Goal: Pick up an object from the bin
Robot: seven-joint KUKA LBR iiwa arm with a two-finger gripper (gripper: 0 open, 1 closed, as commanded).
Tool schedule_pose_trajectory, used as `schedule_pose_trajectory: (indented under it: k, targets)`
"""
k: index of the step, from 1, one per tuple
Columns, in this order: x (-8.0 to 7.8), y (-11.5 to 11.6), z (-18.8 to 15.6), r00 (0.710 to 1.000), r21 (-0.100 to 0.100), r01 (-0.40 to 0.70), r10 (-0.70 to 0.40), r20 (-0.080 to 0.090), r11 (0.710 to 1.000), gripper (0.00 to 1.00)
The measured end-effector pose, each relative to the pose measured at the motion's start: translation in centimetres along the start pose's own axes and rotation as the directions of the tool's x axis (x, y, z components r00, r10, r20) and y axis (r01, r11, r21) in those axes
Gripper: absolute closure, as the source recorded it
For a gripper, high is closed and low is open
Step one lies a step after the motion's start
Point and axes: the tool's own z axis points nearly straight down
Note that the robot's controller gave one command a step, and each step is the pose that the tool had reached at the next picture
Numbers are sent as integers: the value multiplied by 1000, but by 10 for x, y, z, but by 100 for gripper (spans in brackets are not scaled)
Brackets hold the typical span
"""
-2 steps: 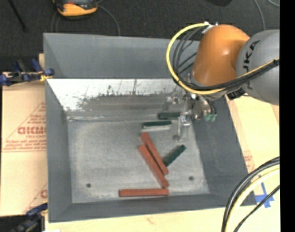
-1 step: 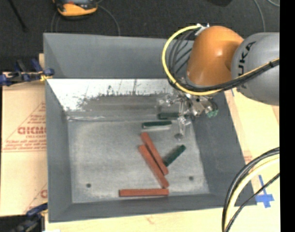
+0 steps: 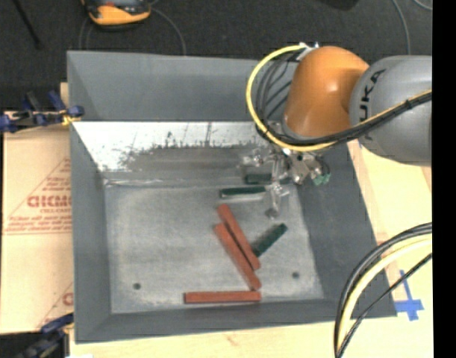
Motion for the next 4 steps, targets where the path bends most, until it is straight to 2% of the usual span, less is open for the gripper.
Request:
schedule_pose_trajectory:
  k: [1, 2, 3, 4]
  targets:
    - [-1, -20, 66, 996, 3, -84, 84, 7, 996, 100]
    - [0, -19, 68, 996, 2, -84, 84, 2, 996, 0]
    - [1, -19, 69, 996, 1, -85, 85, 1, 996, 100]
    - [1, -19, 69, 996, 1, -86, 86, 1, 996, 100]
